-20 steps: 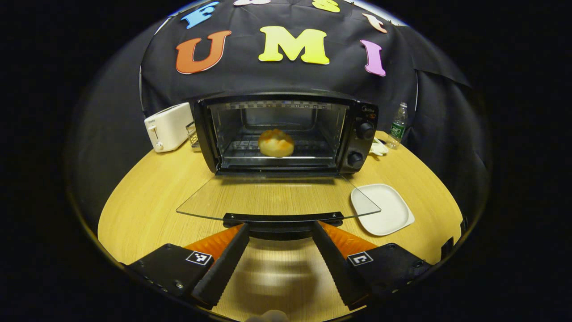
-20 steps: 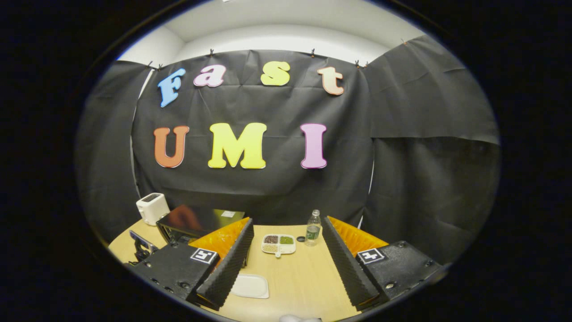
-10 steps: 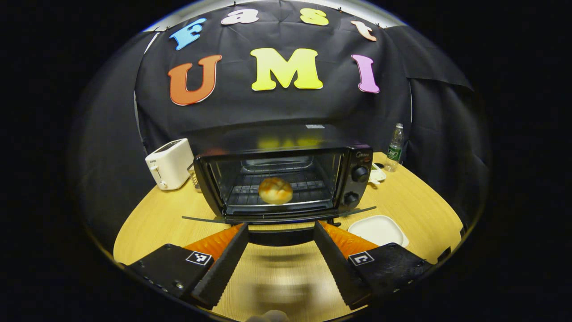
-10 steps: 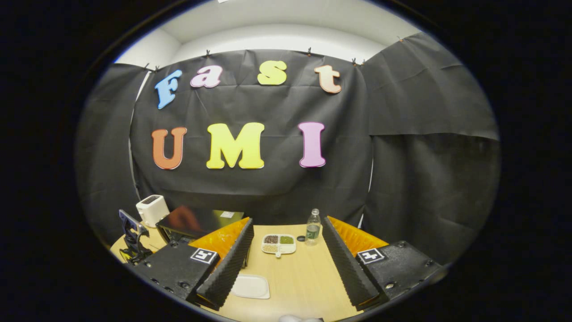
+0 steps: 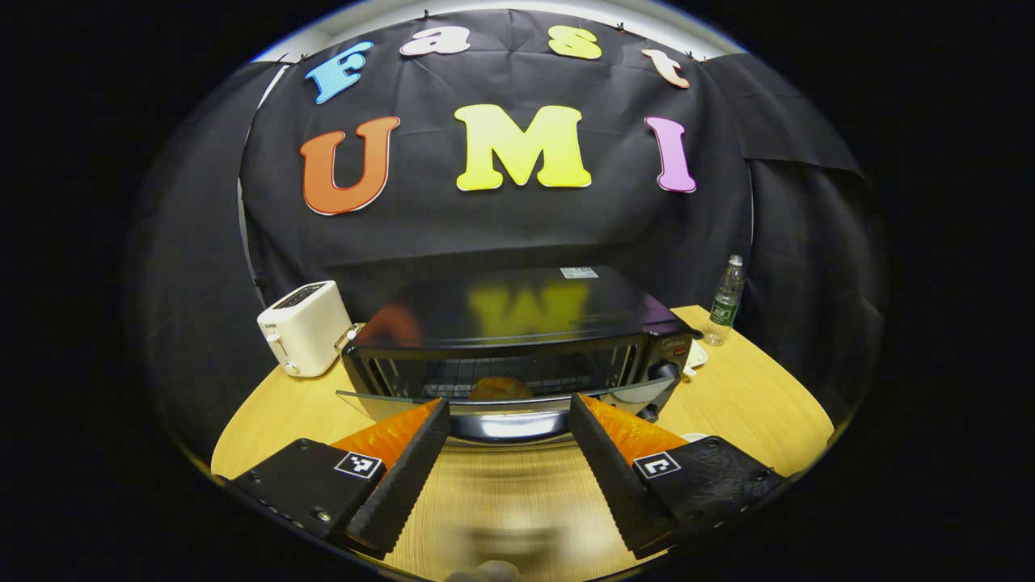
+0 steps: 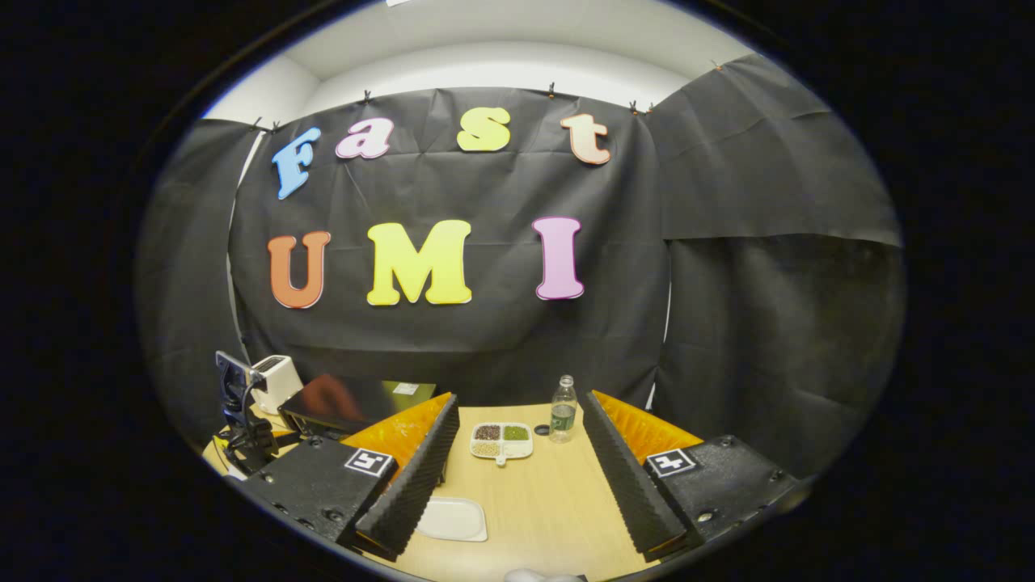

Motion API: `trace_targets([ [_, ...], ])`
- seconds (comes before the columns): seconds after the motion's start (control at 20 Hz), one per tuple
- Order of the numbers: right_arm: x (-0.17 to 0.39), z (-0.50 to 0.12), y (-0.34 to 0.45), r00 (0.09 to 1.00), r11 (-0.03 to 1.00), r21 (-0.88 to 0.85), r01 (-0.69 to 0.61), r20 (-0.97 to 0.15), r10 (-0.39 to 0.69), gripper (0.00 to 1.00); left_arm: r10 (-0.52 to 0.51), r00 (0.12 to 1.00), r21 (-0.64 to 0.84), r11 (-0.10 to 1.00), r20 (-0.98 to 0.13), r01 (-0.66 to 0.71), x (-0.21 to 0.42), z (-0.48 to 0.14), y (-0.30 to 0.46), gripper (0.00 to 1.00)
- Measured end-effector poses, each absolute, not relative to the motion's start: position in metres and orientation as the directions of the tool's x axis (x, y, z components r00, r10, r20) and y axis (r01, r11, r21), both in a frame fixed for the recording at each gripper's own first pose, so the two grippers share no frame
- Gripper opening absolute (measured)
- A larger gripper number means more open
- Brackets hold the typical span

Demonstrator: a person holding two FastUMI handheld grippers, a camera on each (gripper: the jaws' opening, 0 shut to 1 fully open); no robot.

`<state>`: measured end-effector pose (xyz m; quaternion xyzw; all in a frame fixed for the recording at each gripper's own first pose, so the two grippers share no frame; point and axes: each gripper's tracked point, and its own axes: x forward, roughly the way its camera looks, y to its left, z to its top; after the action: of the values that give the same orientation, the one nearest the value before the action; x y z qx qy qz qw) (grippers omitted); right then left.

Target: Open the electric oven with the left hand, put the food in, and close the electric oven.

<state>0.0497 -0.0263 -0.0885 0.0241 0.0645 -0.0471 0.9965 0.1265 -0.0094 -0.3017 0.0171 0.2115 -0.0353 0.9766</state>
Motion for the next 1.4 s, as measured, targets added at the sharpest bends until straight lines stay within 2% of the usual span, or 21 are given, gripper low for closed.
trace_targets([
  [0.4, 0.053, -0.093, -0.036, 0.984, 0.992, 0.056, 0.111, -0.148, -0.102, 0.98, -0.056, 0.922, 0.029, 0.997, -0.384, 0.072, 0.169, -0.295, -0.015, 0.98],
  [0.75, 0.056, -0.085, -0.033, 0.986, 0.993, 0.058, 0.104, -0.134, -0.096, 0.98, -0.036, 0.932, 0.043, 0.998, -0.361, 0.055, 0.172, -0.278, -0.011, 0.95],
  [0.95, 0.059, -0.067, -0.024, 0.993, 0.996, 0.053, 0.077, -0.094, -0.072, 0.99, -0.030, 0.957, 0.019, 0.999, -0.288, 0.037, 0.158, -0.226, -0.003, 0.96],
  [1.4, 0.055, -0.014, -0.003, 1.000, 1.000, 0.022, 0.016, 0.006, -0.016, 0.97, -0.007, 0.996, -0.024, 1.000, -0.094, 0.005, 0.081, -0.076, 0.012, 0.96],
])
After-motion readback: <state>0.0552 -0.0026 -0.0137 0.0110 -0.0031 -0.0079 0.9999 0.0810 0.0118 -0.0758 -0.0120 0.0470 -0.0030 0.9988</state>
